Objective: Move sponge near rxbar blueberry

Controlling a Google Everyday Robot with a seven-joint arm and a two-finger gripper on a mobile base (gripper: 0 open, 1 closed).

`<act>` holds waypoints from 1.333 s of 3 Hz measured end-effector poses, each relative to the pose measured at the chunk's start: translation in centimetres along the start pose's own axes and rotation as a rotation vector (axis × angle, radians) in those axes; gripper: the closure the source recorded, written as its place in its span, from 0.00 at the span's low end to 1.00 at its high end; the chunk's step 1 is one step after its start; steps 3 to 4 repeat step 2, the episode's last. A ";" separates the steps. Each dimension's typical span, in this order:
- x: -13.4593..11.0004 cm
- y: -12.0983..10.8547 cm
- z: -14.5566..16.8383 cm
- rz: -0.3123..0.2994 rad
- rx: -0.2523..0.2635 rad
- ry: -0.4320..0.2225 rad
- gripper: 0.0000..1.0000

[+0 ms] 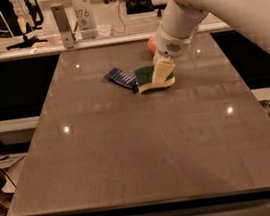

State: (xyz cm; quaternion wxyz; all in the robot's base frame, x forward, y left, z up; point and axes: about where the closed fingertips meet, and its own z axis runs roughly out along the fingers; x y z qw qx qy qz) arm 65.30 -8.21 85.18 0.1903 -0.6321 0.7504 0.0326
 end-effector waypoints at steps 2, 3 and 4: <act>-0.1 0.1 0.2 -0.001 -0.003 0.001 0.00; -0.1 0.1 0.2 -0.001 -0.003 0.001 0.00; -0.1 0.1 0.2 -0.001 -0.003 0.001 0.00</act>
Offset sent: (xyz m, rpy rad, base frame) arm -0.0002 0.0011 -0.0015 -0.0006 0.0024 0.0020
